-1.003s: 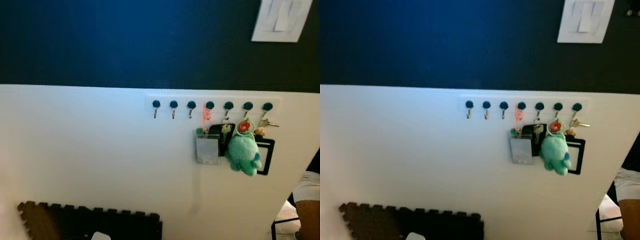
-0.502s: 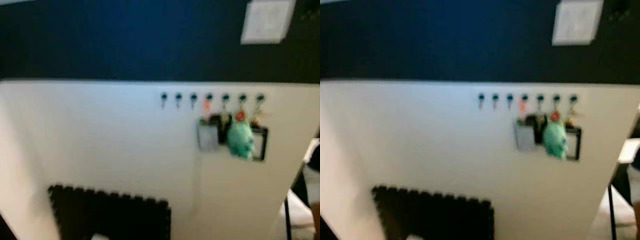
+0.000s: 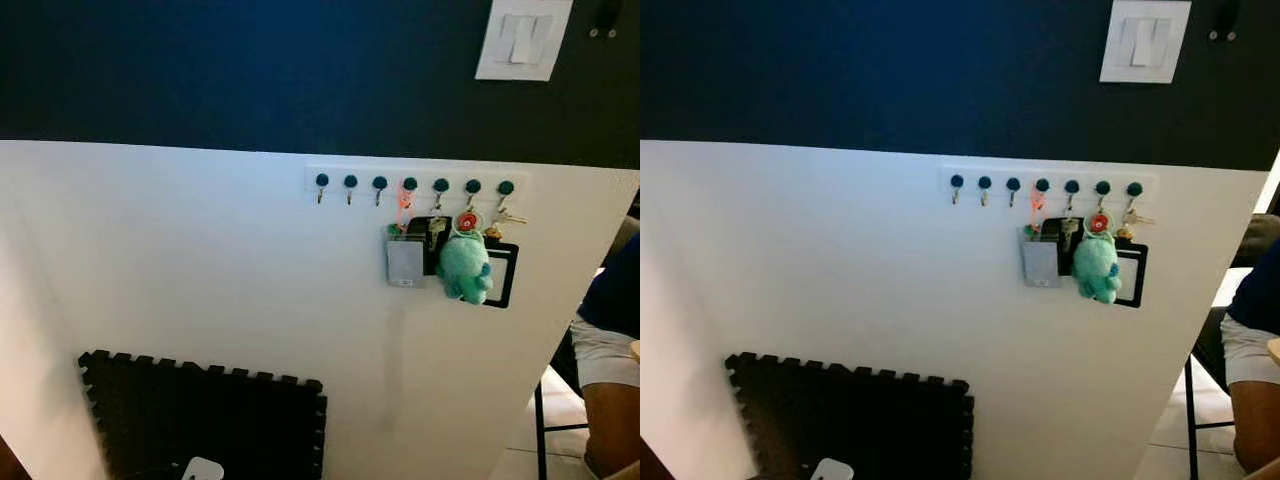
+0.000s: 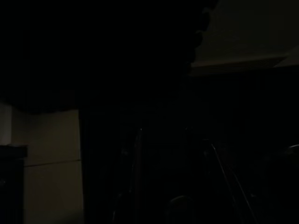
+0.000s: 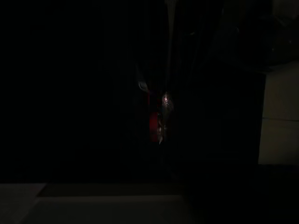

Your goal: Hang keys on a hook

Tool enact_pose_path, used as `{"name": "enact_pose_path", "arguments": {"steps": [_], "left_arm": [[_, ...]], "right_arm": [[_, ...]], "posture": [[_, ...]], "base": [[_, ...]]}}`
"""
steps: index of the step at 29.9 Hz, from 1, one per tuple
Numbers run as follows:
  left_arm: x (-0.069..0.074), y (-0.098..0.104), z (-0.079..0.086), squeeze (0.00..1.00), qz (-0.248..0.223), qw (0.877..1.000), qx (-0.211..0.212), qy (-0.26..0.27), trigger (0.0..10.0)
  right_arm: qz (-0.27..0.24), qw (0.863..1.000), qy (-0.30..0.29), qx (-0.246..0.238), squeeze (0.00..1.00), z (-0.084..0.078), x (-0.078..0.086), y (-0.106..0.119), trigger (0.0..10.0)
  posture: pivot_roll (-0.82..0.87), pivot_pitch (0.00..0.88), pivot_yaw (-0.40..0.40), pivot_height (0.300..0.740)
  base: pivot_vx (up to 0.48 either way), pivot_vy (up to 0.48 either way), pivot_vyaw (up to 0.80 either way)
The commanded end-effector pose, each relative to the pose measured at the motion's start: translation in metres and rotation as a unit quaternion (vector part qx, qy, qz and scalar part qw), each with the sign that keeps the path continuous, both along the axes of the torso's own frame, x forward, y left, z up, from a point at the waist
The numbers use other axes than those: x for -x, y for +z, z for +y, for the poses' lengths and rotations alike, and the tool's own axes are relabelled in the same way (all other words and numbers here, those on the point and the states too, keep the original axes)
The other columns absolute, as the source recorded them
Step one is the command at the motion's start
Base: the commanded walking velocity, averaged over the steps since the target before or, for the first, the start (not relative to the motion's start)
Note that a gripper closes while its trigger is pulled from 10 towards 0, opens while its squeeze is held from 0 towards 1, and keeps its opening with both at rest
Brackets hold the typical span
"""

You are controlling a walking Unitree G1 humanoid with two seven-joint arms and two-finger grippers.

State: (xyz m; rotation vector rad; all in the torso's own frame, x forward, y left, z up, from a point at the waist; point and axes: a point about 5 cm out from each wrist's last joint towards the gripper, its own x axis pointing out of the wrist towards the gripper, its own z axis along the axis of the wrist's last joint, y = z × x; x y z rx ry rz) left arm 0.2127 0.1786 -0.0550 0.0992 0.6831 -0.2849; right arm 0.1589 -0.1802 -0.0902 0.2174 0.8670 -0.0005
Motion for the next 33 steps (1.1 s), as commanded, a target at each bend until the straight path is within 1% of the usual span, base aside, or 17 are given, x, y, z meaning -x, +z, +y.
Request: {"name": "enact_pose_path", "arguments": {"steps": [1,5,8,11,18,19,23,27,29,30,31,32,33], "left_arm": [[-0.003,0.002,0.002,0.00,-0.001,1.000,-0.013,-0.009,10.0],[-0.004,0.002,0.001,0.00,-0.002,1.000,-0.019,-0.016,10.0],[-0.006,0.004,0.002,0.00,-0.015,1.000,-0.021,-0.008,10.0],[-0.010,0.008,0.005,0.00,-0.036,0.999,-0.027,0.017,10.0],[-0.014,0.011,0.005,0.00,-0.054,0.998,-0.031,0.021,10.0],[-0.015,0.013,0.005,0.00,-0.062,0.997,-0.030,0.023,10.0],[-0.016,0.015,0.006,0.00,-0.076,0.996,-0.027,0.025,10.0],[-0.018,0.018,0.010,0.00,-0.085,0.996,-0.024,0.029,10.0],[-0.019,0.022,0.013,0.00,-0.096,0.995,-0.019,0.021,10.0],[-0.022,0.028,0.013,0.00,-0.116,0.993,-0.009,-0.001,10.0],[-0.022,0.028,0.013,0.00,-0.116,0.993,-0.009,-0.001,10.0],[-0.023,0.033,0.011,0.00,-0.131,0.991,0.001,-0.021,10.0],[-0.025,0.036,0.010,0.00,-0.140,0.989,0.009,-0.035,10.0]], "right_arm": [[-0.007,1.000,-0.004,-0.002,0.00,0.001,-0.003,0.002,10.0],[-0.008,1.000,-0.005,-0.002,0.00,0.001,-0.003,0.002,10.0],[-0.010,1.000,-0.006,-0.002,0.00,0.000,-0.004,0.002,10.0],[-0.013,1.000,-0.007,-0.002,0.00,-0.001,-0.006,0.003,10.0],[-0.021,1.000,-0.009,-0.004,0.00,-0.001,-0.012,0.006,10.0],[-0.029,1.000,-0.009,-0.007,0.00,0.001,-0.016,0.008,10.0],[-0.044,0.999,-0.005,-0.010,0.00,0.004,-0.024,0.011,10.0],[-0.069,0.998,0.008,-0.009,0.00,0.009,-0.038,0.019,10.0],[-0.084,0.996,0.031,0.000,0.00,0.012,-0.046,0.023,10.0],[-0.103,0.993,0.056,0.013,0.00,0.015,-0.055,0.030,10.0],[-0.103,0.993,0.056,0.013,0.00,0.015,-0.055,0.030,10.0],[-0.120,0.989,0.085,0.019,0.00,0.018,-0.062,0.035,10.0],[-0.132,0.986,0.098,0.017,0.00,0.021,-0.067,0.038,10.0]], "posture": [[0.08,0.000,0.012,0.740],[0.08,0.000,0.012,0.740],[0.08,0.000,0.010,0.740],[0.08,0.000,0.007,0.740],[0.08,0.003,0.003,0.740],[0.08,0.005,0.003,0.740],[0.08,0.006,0.002,0.740],[0.08,0.008,0.000,0.740],[0.09,0.009,-0.002,0.740],[0.09,0.010,-0.003,0.740],[0.09,0.010,-0.003,0.740],[0.09,0.011,-0.002,0.740],[0.09,0.011,-0.002,0.740]], "base": [[0.000,-0.341,0.00],[0.000,-0.480,0.00],[0.000,-0.480,0.00],[0.000,0.000,0.00],[0.000,0.000,0.00],[0.000,0.000,0.00],[0.000,0.000,0.00],[0.000,0.000,0.00],[0.000,0.000,0.00],[0.000,0.000,0.00],[0.000,0.000,0.00],[0.000,0.000,0.00],[0.000,0.000,0.00]]}}
